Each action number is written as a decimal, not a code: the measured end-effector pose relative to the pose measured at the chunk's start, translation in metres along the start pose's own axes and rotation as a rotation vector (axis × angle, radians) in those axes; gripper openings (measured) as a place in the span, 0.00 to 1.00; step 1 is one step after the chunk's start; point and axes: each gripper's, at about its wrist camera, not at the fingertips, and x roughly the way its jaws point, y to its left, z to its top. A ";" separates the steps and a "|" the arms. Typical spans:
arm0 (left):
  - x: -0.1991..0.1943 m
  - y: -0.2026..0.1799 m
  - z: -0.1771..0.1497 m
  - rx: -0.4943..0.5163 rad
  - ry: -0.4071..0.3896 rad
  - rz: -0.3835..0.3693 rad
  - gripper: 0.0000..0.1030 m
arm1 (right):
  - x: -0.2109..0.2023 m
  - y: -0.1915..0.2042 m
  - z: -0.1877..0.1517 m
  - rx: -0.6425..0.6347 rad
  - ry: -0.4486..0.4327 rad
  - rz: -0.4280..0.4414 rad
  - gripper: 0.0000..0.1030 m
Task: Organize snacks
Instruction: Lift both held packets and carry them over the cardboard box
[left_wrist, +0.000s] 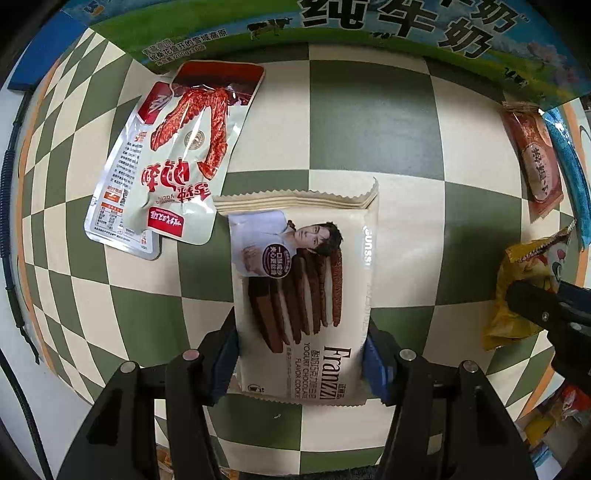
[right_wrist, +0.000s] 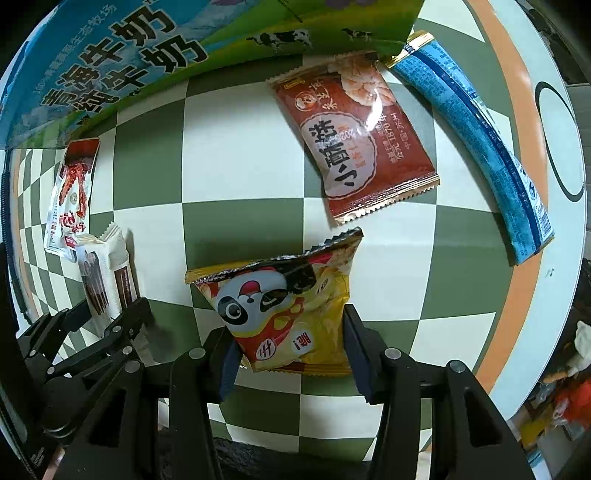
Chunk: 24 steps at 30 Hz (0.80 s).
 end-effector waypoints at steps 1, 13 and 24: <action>0.001 -0.001 0.001 0.000 0.001 -0.002 0.55 | -0.001 -0.004 -0.002 0.001 0.001 -0.001 0.52; -0.029 0.012 0.006 -0.001 -0.052 -0.006 0.54 | -0.007 0.006 -0.028 -0.015 -0.034 -0.006 0.49; -0.154 0.014 0.009 0.009 -0.275 -0.111 0.54 | -0.101 0.021 -0.048 -0.048 -0.166 0.142 0.48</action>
